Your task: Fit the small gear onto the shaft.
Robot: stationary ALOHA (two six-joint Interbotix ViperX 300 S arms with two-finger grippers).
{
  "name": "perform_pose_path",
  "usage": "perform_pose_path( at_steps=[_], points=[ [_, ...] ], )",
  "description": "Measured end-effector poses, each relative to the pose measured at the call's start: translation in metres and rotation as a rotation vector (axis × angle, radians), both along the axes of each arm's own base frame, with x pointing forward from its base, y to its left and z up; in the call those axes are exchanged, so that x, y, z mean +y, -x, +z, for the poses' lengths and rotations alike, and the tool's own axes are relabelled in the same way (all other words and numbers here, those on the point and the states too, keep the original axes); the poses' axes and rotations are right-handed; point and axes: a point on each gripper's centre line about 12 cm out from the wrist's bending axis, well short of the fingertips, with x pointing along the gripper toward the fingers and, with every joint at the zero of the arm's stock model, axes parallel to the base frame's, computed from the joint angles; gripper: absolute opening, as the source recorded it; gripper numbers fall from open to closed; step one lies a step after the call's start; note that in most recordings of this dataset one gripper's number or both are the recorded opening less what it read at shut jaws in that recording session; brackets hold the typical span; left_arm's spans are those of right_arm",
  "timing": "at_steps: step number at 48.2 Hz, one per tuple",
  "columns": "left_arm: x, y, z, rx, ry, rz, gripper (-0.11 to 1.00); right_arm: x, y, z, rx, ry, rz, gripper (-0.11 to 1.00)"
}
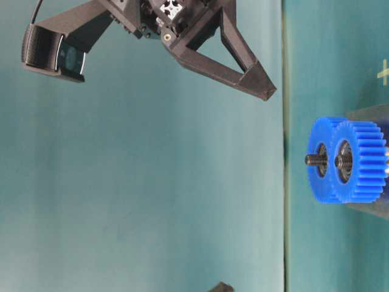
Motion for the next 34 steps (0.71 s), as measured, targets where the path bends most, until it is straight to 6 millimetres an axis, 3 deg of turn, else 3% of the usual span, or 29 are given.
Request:
perform_pose_path(
  at_steps=[34],
  points=[
    [-0.0005,0.0015,-0.0018,-0.001,-0.105,-0.041,0.00,-0.0026,0.0045,-0.0066,0.017,-0.011,-0.019,-0.01]
  ],
)
